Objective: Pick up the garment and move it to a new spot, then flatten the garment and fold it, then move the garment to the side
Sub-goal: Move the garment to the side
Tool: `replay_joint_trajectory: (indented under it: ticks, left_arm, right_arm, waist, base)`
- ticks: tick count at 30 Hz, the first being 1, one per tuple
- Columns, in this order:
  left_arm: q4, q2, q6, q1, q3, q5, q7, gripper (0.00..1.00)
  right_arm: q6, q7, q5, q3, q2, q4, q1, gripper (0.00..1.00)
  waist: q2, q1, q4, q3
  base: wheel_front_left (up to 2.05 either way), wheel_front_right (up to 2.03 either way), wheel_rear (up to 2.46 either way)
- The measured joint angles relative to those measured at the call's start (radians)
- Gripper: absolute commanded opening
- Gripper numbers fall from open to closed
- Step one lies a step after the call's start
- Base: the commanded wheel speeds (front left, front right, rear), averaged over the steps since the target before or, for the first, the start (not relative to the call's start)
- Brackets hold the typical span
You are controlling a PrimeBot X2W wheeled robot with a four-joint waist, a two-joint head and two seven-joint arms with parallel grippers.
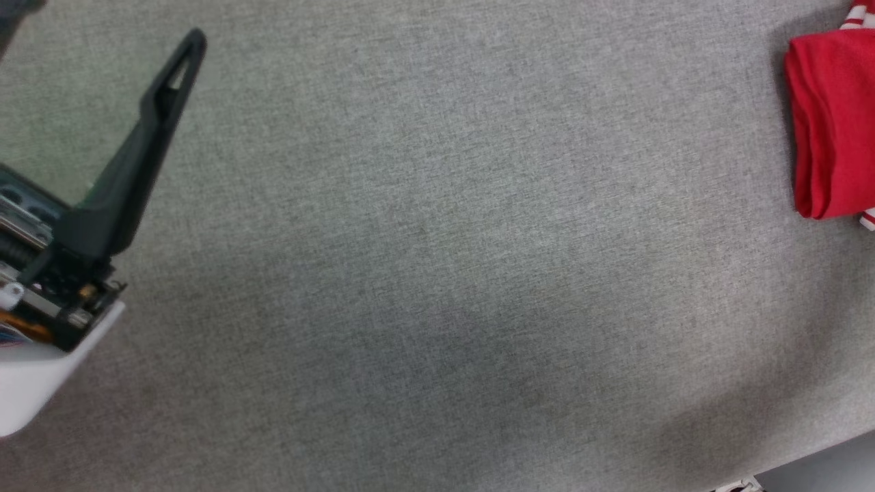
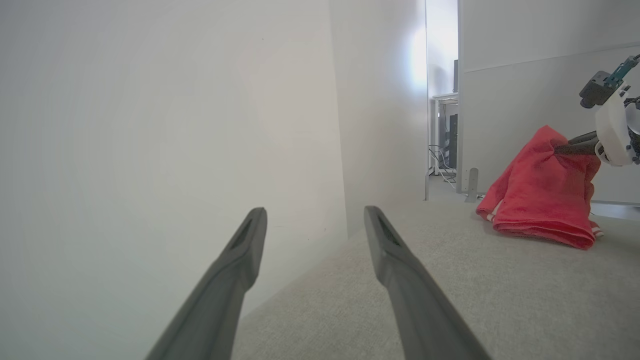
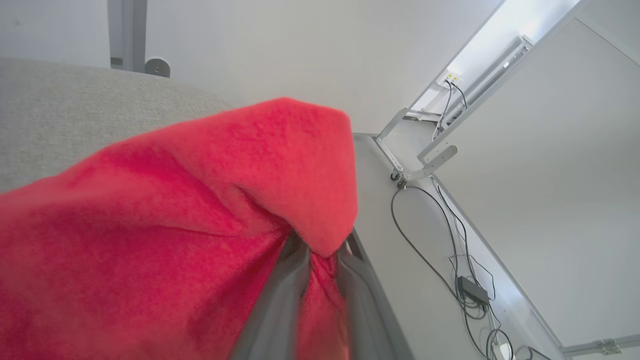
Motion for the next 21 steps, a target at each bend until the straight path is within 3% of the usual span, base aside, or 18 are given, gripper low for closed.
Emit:
replay_joint_trajectory:
  ticks: [17,18,20,21]
  left_arm:
    - [-0.001,0.013,0.000,0.029,0.027,-0.006,0.000,1.00]
    - [-0.001,0.012,0.000,0.028,0.027,-0.007,0.000,1.00]
    - [0.002,0.011,0.000,0.029,0.027,-0.009,0.000,1.00]
    - [0.004,0.009,0.000,0.029,0.027,-0.009,0.000,1.00]
  right_arm:
    - [0.000,-0.136,-0.160,-0.028,0.047,0.067,-0.036,0.02]
    - [0.000,-0.144,-0.165,-0.036,0.054,0.068,-0.042,0.24]
    - [0.000,-0.148,-0.175,-0.039,0.060,0.073,-0.047,0.78]
    - [0.000,-0.148,-0.179,-0.039,0.064,0.077,-0.048,0.97]
  waist:
    - [0.0000,0.0000,-0.013,0.010]
    - [0.0000,0.0000,-0.012,0.010]
    - [0.0000,0.0000,-0.009,0.009]
    - [0.0000,0.0000,-0.008,0.008]
  base:
    - [0.00,0.00,0.00]
    - [0.00,0.00,0.00]
    - [0.00,0.00,0.00]
    - [0.00,0.00,0.00]
